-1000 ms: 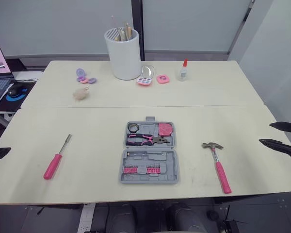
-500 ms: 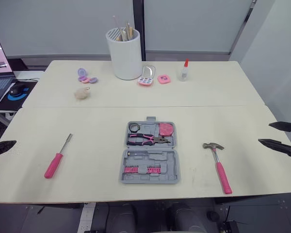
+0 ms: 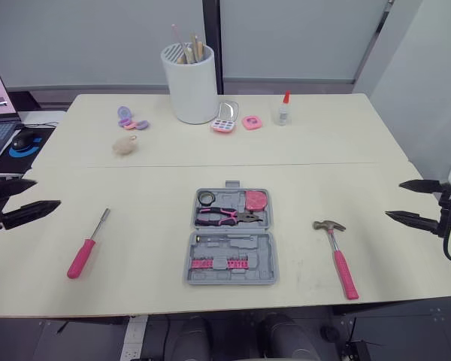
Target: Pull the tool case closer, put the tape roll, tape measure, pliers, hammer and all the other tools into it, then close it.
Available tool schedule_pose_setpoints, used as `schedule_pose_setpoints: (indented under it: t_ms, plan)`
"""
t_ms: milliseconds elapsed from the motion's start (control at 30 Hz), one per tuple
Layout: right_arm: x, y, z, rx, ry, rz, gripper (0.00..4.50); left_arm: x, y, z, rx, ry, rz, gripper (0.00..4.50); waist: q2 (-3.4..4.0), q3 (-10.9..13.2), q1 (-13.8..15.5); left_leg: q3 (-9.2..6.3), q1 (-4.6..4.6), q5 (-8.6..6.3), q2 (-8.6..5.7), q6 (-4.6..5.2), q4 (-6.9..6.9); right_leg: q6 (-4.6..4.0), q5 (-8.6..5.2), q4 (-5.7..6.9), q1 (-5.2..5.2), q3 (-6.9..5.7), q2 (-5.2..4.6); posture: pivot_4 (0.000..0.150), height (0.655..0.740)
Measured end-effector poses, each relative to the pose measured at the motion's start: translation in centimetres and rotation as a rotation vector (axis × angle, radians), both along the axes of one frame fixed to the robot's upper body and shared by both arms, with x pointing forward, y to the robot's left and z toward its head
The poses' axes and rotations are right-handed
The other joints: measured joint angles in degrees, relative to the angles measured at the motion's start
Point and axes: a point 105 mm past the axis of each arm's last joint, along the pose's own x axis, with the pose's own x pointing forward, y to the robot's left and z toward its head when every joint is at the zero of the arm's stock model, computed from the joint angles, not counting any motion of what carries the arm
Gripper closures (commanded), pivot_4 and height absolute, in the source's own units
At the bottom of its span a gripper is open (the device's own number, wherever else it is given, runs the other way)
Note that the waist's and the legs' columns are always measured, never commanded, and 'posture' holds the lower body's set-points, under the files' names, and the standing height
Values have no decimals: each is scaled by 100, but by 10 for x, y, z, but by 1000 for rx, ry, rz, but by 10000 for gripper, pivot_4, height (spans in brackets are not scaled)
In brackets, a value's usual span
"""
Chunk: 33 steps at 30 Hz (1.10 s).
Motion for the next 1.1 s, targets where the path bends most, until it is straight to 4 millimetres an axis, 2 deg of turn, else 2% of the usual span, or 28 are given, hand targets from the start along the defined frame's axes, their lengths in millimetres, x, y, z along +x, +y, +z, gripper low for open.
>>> schedule_pose_setpoints:
  t_ms: [200, 333, 600, 733, 867, 1100]
  plan:
    - [5, 18, -1, -84, -1, 134, 0, 13, -59, 13, -5, -37, -183, 486, 1, 0, -2, -9, -1, 0, 0, 0, 3, 0, 0, 1, 1, 1, 4, 1500, 7400]
    - [10, 23, 0, -145, -13, 197, 0, 13, -89, 24, -7, -65, -271, 486, 3, 2, -5, -9, 0, 0, -2, 0, 3, 0, 0, 1, 1, 3, 7, 1500, 7400]
    - [20, 33, -2, -290, -3, 341, 0, 4, -150, 20, -62, -60, -449, 486, 6, 4, -5, -12, 0, 0, -2, -1, 8, -1, 1, 1, 3, 5, 10, 1500, 7400]
    - [24, 44, -3, -362, -12, 433, 0, -4, -174, 11, -88, -25, -532, 486, 9, 5, -5, -15, 2, 1, -3, -1, 8, -1, 1, 1, 6, 4, 12, 1500, 7400]
    - [23, 56, -14, -443, -10, 547, 0, -12, -197, -1, -122, 18, -605, 486, 9, 6, 7, -16, 1, 1, -4, -1, 10, -1, 1, 1, 8, 5, 12, 1500, 7400]
    - [20, 56, -35, -639, -33, 729, 0, -27, -222, -11, -139, 52, -694, 486, 10, 6, 9, -17, 4, 1, -5, -1, 13, -1, 1, 1, 11, 4, 12, 1500, 7400]
